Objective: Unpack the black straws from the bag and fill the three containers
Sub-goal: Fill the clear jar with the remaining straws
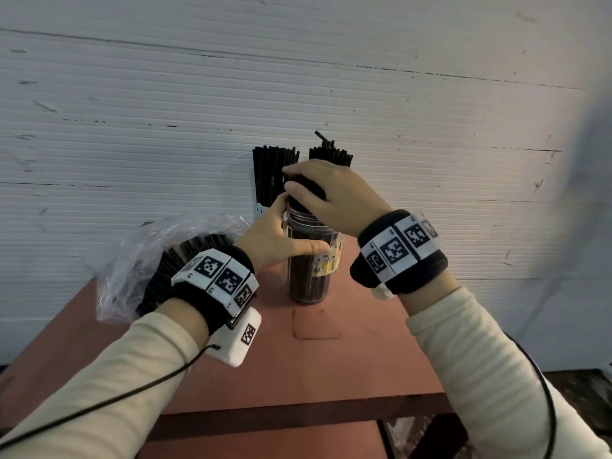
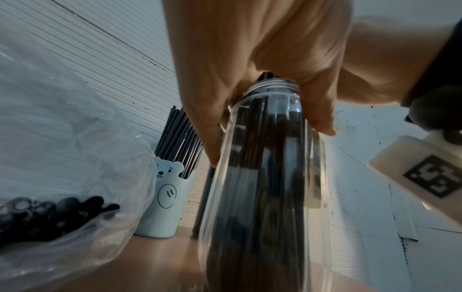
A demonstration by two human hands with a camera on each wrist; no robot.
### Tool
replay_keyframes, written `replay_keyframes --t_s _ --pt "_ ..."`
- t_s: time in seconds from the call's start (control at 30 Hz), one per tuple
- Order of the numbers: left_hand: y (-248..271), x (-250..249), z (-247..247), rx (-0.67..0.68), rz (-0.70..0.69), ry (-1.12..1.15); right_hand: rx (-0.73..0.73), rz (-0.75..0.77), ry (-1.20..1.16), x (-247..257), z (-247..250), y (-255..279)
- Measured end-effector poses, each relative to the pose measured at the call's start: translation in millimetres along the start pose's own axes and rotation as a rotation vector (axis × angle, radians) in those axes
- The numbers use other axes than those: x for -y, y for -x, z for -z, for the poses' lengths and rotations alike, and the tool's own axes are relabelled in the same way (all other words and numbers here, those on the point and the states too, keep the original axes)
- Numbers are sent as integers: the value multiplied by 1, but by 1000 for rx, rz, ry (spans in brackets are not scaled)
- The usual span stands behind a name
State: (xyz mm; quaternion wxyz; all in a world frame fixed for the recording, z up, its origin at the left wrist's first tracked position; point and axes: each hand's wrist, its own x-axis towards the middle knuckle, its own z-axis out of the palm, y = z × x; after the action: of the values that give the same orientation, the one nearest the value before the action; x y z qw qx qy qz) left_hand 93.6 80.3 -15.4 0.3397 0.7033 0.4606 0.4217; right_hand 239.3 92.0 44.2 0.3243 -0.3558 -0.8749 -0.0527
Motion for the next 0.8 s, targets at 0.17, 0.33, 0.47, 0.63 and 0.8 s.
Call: replay_keyframes --t_s 0.17,0.33,0.47,0.63,0.8 --pt "2 -2 -4 6 10 50 -115 58 5 3 3 10" --pt "2 -6 -4 11 39 57 -13 -2 33 4 4 17" --pt "7 -4 5 77 147 16 -86 -24 -42 6 5 15" --pt "30 -3 32 -80 111 -133 -377 -4 -196 32 -6 12" --pt "62 10 78 -317 22 -254 -182 -160 -426 69 -33 6"
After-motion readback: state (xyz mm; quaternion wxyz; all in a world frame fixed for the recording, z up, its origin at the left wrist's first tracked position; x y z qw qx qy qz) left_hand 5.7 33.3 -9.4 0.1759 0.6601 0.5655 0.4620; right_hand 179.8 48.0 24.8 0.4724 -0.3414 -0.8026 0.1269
